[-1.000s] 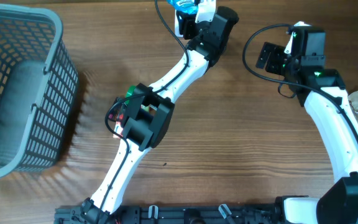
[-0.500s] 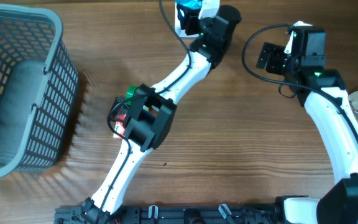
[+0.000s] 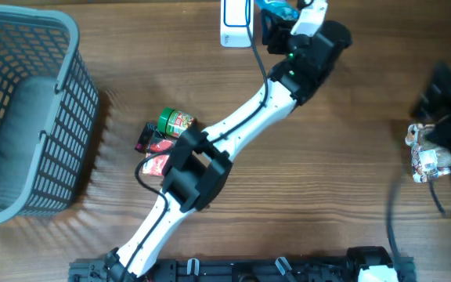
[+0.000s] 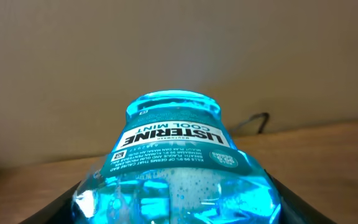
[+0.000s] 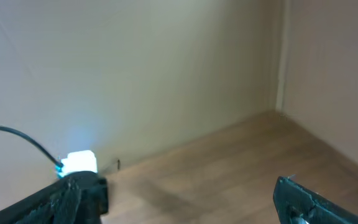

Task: Scan the item barcode
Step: 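Carry the Listerine bottle right across the table with the left gripper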

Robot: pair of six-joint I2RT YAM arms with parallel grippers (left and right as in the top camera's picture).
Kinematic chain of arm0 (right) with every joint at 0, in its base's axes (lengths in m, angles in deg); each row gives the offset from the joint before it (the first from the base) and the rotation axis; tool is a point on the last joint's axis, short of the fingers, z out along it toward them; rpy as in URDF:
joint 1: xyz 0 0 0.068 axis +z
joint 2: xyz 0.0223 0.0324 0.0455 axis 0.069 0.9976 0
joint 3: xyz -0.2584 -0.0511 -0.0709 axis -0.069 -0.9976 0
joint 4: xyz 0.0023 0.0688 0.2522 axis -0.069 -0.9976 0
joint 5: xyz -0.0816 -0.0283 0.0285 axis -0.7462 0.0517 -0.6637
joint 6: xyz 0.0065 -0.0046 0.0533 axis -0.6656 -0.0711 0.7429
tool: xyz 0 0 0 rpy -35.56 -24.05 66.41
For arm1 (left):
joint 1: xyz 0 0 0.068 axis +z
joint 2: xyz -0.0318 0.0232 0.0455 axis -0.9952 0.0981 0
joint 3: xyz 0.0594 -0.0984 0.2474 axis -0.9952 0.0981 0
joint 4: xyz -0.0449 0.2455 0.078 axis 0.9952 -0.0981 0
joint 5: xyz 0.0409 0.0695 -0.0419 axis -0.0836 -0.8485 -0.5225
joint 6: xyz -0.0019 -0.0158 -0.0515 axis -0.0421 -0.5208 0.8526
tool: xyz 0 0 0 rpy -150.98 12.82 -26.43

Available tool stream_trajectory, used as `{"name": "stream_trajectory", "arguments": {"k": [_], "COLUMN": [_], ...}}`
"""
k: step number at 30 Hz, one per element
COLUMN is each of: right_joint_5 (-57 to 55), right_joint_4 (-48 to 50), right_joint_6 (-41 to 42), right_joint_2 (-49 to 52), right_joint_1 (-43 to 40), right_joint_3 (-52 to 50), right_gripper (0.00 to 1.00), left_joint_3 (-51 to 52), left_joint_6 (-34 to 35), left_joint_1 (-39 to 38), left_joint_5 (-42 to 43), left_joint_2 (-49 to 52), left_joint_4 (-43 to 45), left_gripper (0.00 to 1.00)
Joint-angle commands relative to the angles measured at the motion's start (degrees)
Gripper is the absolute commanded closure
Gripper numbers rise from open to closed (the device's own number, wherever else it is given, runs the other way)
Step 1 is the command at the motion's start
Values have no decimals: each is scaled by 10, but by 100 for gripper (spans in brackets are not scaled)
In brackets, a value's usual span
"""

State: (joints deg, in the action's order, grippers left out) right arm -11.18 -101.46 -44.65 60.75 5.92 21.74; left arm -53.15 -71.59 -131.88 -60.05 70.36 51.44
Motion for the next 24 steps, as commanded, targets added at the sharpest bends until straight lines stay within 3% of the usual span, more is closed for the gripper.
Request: {"name": "stream_trajectory", "arguments": {"k": [1, 6, 14, 17, 24], "right_joint_5": [-30, -61, -51, -52, -52], "right_joint_4": [-65, -153, -171, -172, -175], "right_joint_6": [18, 44, 47, 48, 58], "right_joint_2": [-37, -48, -48, -48, -48], "right_joint_1": [2, 2, 2, 2, 2], "right_joint_3": [39, 79, 87, 87, 87], "right_gripper": [0, 0, 0, 0, 0], "left_joint_3": [-4, -4, -4, -4, -4], "left_joint_6": [62, 127, 214, 218, 217], "left_joint_1": [-43, -87, -104, -92, -73], "left_joint_5": [45, 146, 392, 484, 612], "left_joint_2": [-39, -45, -61, -73, -129], "left_joint_4": [-65, -175, -285, -314, -374], "left_gripper": [68, 68, 71, 71, 68]}}
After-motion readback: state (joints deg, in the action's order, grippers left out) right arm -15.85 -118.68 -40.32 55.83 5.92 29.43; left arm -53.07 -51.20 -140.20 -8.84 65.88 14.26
